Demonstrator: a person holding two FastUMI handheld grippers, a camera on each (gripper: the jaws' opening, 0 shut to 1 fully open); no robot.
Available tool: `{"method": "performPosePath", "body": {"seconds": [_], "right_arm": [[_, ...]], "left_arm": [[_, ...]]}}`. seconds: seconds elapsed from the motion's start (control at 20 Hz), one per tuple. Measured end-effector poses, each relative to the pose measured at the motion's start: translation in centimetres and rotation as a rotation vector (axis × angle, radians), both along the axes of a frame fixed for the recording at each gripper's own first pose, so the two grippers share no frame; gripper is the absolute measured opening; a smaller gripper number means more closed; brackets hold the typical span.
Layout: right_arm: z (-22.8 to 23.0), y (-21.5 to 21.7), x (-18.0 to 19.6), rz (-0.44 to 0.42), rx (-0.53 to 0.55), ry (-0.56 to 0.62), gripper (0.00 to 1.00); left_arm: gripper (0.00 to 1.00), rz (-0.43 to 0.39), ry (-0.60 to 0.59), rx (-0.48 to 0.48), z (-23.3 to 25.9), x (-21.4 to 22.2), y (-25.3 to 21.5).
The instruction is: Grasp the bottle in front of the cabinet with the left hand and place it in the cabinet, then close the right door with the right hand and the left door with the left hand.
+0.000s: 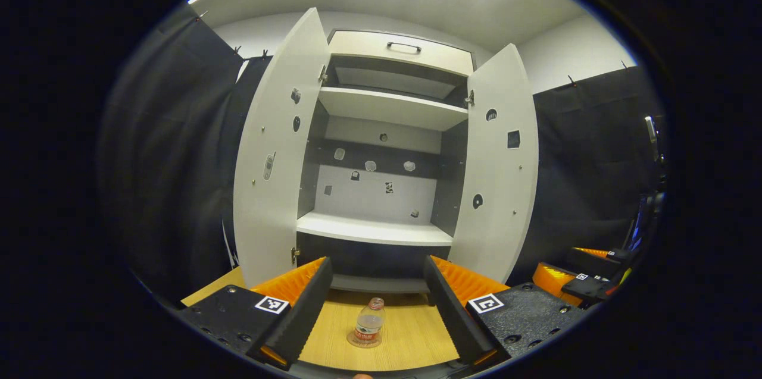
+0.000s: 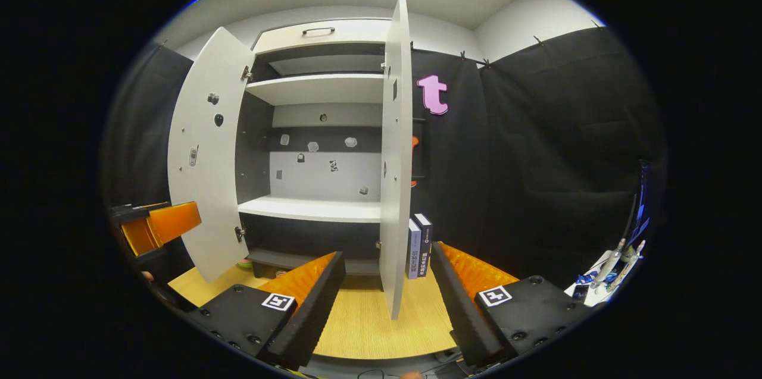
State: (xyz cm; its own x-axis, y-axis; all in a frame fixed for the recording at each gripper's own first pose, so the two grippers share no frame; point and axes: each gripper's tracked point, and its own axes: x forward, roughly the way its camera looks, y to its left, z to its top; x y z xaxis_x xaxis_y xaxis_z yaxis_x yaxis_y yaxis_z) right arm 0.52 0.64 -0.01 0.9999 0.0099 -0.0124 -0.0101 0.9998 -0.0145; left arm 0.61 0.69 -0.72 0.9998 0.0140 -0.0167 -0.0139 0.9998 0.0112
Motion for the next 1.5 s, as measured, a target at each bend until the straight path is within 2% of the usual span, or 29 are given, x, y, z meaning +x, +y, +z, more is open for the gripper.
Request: {"method": "performPosePath", "body": {"seconds": [0.05, 0.3, 0.55, 0.8, 0.85, 0.9, 1.25, 1.5], "right_arm": [[0.0, 0.0, 0.0, 0.001, 0.000, 0.002, 0.96], [0.1, 0.1, 0.1, 0.008, 0.002, 0.000, 0.96], [0.0, 0.4, 0.3, 0.029, -0.001, 0.012, 0.96], [-0.1, 0.0, 0.4, 0.032, -0.009, 0.026, 0.96], [0.0, -0.3, 0.5, 0.027, -0.014, 0.026, 0.96], [0.0, -0.5, 0.5, 0.022, -0.020, 0.025, 0.96], [0.0, -2.1, 0.6, -0.007, -0.040, 0.038, 0.96], [0.3, -4.4, 0.5, -0.059, -0.064, 0.050, 0.96]], "left_arm": [[0.97, 0.003, 0.005, 0.004, -0.3, 0.0, 0.1], [0.94, 0.015, 0.029, 0.008, -2.2, 0.7, 0.5], [0.94, 0.036, 0.086, 0.008, -6.6, 2.1, 1.3], [0.95, 0.030, 0.188, -0.023, -13.2, 4.1, 1.6], [0.92, 0.026, 0.211, -0.033, -14.6, 4.5, 1.5], [0.95, 0.022, 0.222, -0.036, -15.7, 4.9, 1.5], [0.95, 0.002, 0.381, 0.023, -26.3, 7.7, 1.4], [0.95, 0.019, 0.463, 0.014, -32.0, 9.7, 1.9]]}}
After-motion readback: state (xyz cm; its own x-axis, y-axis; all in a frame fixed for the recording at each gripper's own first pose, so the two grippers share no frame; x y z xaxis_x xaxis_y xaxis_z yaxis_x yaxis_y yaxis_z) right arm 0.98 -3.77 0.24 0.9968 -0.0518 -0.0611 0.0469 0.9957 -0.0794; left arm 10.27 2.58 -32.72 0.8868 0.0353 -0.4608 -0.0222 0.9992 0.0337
